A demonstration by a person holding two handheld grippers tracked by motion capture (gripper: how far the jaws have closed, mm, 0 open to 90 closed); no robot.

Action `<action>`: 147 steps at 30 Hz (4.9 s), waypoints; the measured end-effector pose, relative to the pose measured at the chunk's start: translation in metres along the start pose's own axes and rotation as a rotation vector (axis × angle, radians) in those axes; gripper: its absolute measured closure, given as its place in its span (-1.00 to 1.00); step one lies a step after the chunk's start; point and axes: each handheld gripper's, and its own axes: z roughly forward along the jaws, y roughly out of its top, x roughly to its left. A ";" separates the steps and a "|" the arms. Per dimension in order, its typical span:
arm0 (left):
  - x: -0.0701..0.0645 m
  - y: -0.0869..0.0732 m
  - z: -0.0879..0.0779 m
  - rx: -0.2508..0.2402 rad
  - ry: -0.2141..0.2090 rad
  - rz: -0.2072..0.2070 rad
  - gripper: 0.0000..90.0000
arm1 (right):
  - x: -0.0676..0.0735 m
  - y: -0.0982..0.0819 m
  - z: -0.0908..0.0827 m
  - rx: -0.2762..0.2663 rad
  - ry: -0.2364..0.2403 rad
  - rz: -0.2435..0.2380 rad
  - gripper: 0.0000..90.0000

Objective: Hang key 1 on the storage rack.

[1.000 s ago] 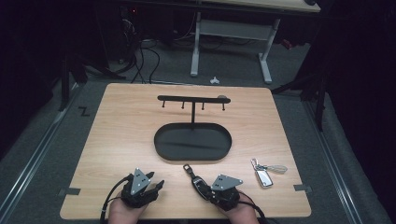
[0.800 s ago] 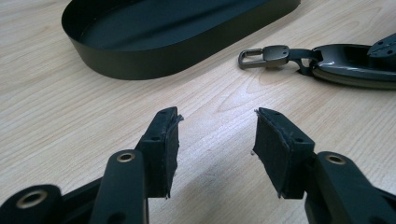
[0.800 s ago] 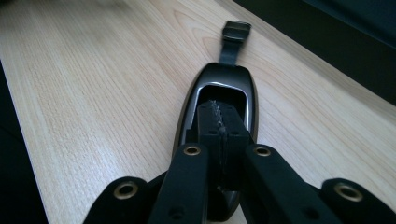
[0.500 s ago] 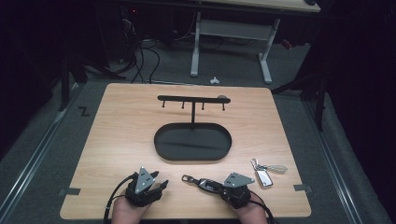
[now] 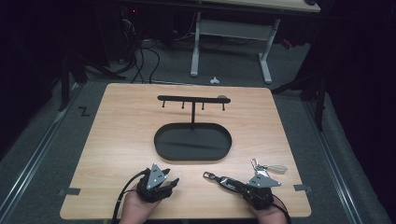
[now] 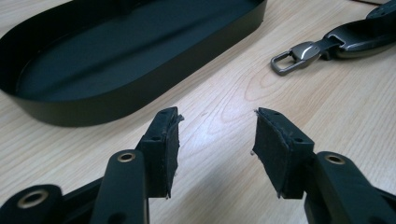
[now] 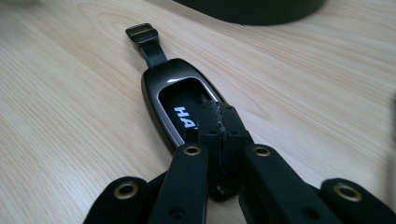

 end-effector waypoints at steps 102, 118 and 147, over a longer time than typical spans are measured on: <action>0.018 -0.017 -0.033 -0.036 0.020 0.032 -0.43 | -0.027 0.100 0.015 0.746 0.020 -0.129 -0.42; 0.017 -0.018 -0.032 -0.029 0.015 0.042 -0.43 | 0.004 0.107 0.046 0.740 0.089 -0.223 -0.22; 0.019 -0.019 -0.034 -0.029 0.011 0.037 -0.42 | 0.017 0.110 0.069 0.749 0.109 -0.323 0.67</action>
